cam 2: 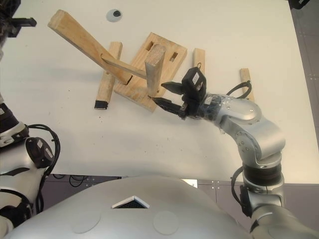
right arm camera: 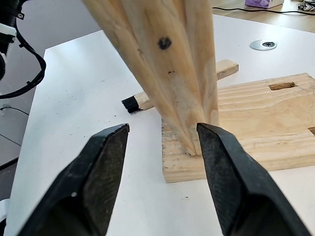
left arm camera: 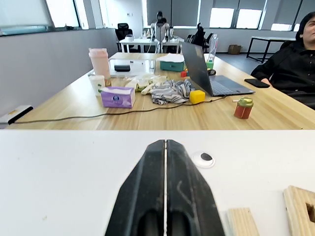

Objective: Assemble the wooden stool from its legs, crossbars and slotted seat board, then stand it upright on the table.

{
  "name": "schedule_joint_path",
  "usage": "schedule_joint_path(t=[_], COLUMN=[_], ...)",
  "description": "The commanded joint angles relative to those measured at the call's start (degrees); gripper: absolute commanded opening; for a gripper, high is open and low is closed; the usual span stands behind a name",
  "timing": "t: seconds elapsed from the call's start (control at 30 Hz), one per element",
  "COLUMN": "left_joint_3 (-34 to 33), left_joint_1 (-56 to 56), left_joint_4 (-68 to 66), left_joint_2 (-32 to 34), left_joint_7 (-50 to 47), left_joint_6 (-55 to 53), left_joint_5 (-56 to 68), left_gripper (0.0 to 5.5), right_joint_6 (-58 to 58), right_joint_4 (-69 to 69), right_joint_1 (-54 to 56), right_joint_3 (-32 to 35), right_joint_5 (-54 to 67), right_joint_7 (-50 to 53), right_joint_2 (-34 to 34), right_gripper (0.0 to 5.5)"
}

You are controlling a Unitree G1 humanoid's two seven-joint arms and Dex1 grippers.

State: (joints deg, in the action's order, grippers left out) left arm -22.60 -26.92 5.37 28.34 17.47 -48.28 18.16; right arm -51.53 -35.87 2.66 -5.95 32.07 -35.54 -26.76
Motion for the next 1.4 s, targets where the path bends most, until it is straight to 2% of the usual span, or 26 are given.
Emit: schedule_joint_path(t=[0.03, 0.4, 0.57, 0.73, 0.83, 1.03, 1.1, 1.4], left_joint_3=[1.1, 2.3, 5.9, 13.9, 15.7, 16.1, 16.5, 18.1], left_joint_1=[2.3, 5.0, 5.7, 5.5, 4.3, 0.7, -0.1, -0.6], left_joint_4=[2.1, 2.3, 4.4, 7.7, 7.4, 7.4, 6.9, 6.1], left_joint_2=[-2.5, -5.9, -7.7, -5.1, -4.7, -7.4, -8.2, -10.6], left_joint_7=[-1.0, -4.2, -6.6, -3.0, -1.8, -1.5, -1.5, -2.2], left_joint_6=[-0.7, -1.9, -4.1, -6.0, -5.0, -5.1, -5.6, -9.6], left_joint_5=[1.3, 2.4, 1.5, 0.9, 0.5, 2.1, 2.2, 2.1], left_gripper=[0.0, 0.0, 0.0, 0.0, 0.0, 0.0, 0.0, 0.0], right_joint_6=[-1.8, 0.3, 1.7, 3.2, 4.1, 7.5, 9.0, 20.7], right_joint_4=[1.7, 6.1, 6.4, 8.2, 8.9, 10.7, 11.2, 14.3], right_joint_1=[2.5, 6.9, 8.1, 9.8, 10.9, 12.4, 12.5, 13.3], right_joint_3=[-0.2, -1.0, -3.6, -5.1, -5.8, -10.1, -11.5, -21.7], right_joint_5=[1.2, 0.3, -0.6, -2.7, -4.2, -9.8, -12.0, -26.9], right_joint_7=[3.3, 7.0, 6.8, 5.8, 5.5, 5.4, 5.2, -0.4], right_joint_2=[3.0, 5.3, 5.1, 3.6, 3.3, 2.7, 2.5, -5.6], right_gripper=[2.54, 2.54, 2.54, 2.54, 2.54, 2.54, 2.22, 2.04])
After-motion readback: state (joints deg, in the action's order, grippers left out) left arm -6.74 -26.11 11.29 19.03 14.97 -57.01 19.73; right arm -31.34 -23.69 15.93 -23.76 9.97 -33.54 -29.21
